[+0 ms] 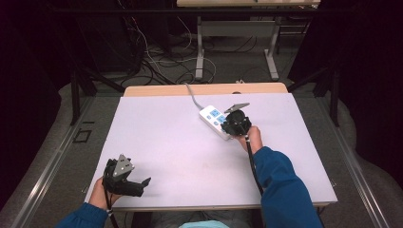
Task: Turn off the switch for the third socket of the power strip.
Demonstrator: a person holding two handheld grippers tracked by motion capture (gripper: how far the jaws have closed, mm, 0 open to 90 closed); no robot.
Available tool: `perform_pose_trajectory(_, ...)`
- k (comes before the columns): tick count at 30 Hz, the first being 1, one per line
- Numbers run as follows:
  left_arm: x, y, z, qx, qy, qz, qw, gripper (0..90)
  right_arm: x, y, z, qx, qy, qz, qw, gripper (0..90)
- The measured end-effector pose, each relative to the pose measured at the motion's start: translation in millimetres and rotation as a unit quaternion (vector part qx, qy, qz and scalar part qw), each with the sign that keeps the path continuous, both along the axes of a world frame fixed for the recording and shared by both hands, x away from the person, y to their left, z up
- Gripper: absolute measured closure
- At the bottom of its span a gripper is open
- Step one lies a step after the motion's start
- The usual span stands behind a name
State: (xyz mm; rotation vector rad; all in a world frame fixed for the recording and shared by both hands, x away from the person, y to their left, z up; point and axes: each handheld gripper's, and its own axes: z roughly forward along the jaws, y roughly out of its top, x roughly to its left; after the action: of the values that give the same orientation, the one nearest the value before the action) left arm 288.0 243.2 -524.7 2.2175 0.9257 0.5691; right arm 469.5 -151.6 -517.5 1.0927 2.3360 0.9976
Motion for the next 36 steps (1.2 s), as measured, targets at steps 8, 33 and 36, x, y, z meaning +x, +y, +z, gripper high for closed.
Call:
perform_pose_trajectory(8, 0.2, 1.3, 0.6, -0.003, 0.004, -0.002, 1.0000, 0.3, -11.7, -7.9, 11.7, 0.016, 0.010, 0.007, 0.9998, 34.6)
perform_pose_trajectory(33, 0.7, 3.3, 2.0, 0.005, -0.005, 0.003, 1.0000, 0.3, -77.9, -47.4, 21.3, 0.030, -0.016, 0.042, 0.9986, 0.0)
perform_pose_trajectory(36, 0.7, 3.0, 1.7, 0.002, -0.002, 0.003, 1.0000, 0.3, -85.9, -52.1, 21.4, 0.028, -0.019, 0.040, 0.9986, 0.0)
